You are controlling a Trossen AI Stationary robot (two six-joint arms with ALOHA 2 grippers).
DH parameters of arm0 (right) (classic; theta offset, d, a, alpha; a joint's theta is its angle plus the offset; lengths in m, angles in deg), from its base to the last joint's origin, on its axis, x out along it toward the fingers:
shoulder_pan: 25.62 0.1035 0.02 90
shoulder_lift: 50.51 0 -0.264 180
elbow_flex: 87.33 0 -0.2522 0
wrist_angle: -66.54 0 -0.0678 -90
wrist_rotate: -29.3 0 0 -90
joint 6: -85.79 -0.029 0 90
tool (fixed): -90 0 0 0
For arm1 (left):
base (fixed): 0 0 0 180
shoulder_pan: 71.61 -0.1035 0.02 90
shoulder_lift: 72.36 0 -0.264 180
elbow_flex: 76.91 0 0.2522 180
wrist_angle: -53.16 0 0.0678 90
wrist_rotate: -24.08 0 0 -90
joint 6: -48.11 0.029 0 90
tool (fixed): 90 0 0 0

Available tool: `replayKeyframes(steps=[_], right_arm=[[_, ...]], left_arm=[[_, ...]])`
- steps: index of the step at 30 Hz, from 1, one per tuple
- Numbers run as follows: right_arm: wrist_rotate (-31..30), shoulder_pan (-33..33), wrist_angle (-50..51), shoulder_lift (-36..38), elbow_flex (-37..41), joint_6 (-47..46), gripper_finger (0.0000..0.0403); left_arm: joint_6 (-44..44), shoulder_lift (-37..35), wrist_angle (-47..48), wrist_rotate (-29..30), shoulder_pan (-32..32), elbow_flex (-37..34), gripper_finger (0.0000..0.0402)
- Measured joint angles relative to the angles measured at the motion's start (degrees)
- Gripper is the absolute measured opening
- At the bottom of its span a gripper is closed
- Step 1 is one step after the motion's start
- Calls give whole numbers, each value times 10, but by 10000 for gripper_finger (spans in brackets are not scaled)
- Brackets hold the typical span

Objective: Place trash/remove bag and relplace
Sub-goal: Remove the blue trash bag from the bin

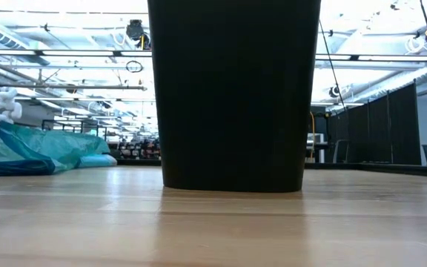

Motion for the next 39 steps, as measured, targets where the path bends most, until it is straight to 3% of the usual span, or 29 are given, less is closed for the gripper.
replayKeyframes(steps=[23, 39], right_arm=[[17, 1, 23, -5, 1, 54, 52], [18, 2, -2, -3, 1, 69, 52]], left_arm=[[-30, 19, -37, 50, -8, 0, 15], [-30, 15, -24, 36, -6, 1, 17]])
